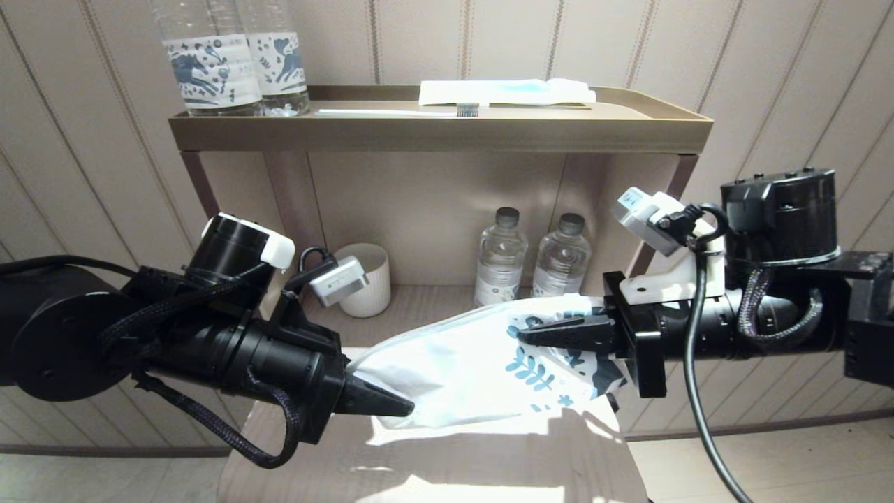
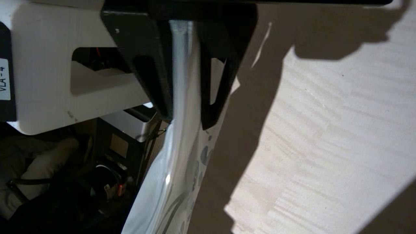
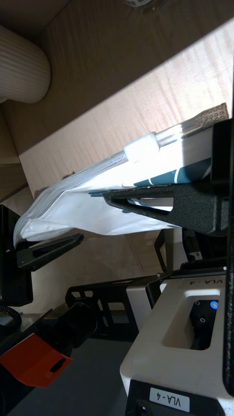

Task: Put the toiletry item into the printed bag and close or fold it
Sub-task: Hand it to the other hand

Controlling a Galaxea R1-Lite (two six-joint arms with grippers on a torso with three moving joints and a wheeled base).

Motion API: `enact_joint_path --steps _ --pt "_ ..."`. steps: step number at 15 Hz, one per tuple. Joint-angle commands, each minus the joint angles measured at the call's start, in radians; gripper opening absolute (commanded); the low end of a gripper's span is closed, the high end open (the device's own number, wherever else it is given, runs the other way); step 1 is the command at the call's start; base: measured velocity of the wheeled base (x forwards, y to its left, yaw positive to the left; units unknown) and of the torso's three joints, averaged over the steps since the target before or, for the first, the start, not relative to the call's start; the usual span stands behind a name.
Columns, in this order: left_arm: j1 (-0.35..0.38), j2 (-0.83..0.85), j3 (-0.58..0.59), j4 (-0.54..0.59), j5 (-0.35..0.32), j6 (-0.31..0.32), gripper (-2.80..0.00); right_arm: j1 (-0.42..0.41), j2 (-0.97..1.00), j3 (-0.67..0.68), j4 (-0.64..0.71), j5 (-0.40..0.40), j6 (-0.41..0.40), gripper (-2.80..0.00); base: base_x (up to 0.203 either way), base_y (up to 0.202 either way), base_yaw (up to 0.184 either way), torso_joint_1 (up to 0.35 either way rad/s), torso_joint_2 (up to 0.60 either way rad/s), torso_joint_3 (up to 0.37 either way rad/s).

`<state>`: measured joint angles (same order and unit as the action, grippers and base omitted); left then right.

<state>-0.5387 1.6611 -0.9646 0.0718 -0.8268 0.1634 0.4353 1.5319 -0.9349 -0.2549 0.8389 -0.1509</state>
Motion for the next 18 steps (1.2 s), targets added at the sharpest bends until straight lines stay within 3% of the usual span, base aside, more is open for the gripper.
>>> enact_joint_path --steps 1,3,6,8,10,11,14,18 --pt "-0.001 -0.004 0.007 -0.005 -0.002 0.002 0.0 -0.001 -0.001 0.003 -0.003 0.003 -0.003 -2.8 0.0 0.0 0.0 0.0 0.0 0.0" --pt "0.023 -0.031 -0.003 -0.009 -0.002 0.001 0.0 -0.001 -0.001 0.016 -0.004 0.002 -0.025 -2.8 0.0 0.0 0.0 0.0 0.0 0.0" --pt "0.108 -0.133 -0.006 -0.044 -0.005 -0.006 0.0 -0.009 0.0 0.049 -0.004 -0.004 -0.137 -2.8 0.0 0.0 0.0 0.0 0.0 0.0" --pt "0.123 -0.173 -0.023 -0.053 -0.003 -0.024 0.0 -0.004 0.002 0.072 -0.004 -0.04 -0.221 -2.8 0.0 0.0 0.0 0.0 0.0 0.0" --pt "0.083 -0.164 -0.036 -0.051 0.0 -0.028 0.0 0.003 -0.002 0.104 -0.017 -0.151 -0.295 -2.8 0.0 0.0 0.0 0.0 0.0 0.0" --pt "0.064 -0.141 -0.054 -0.051 0.008 -0.032 0.0 0.008 0.001 0.114 -0.064 -0.171 -0.304 -2.8 0.0 0.0 0.0 0.0 0.0 0.0" --pt "-0.029 -0.036 -0.112 -0.058 0.048 -0.038 0.0 0.023 0.027 0.161 -0.221 -0.183 -0.3 -2.8 0.0 0.0 0.0 0.0 0.0 0.0" --pt "-0.098 0.075 -0.214 -0.061 0.061 -0.035 0.0 0.058 0.03 0.168 -0.221 -0.18 -0.28 -2.8 0.0 0.0 0.0 0.0 0.0 0.0"
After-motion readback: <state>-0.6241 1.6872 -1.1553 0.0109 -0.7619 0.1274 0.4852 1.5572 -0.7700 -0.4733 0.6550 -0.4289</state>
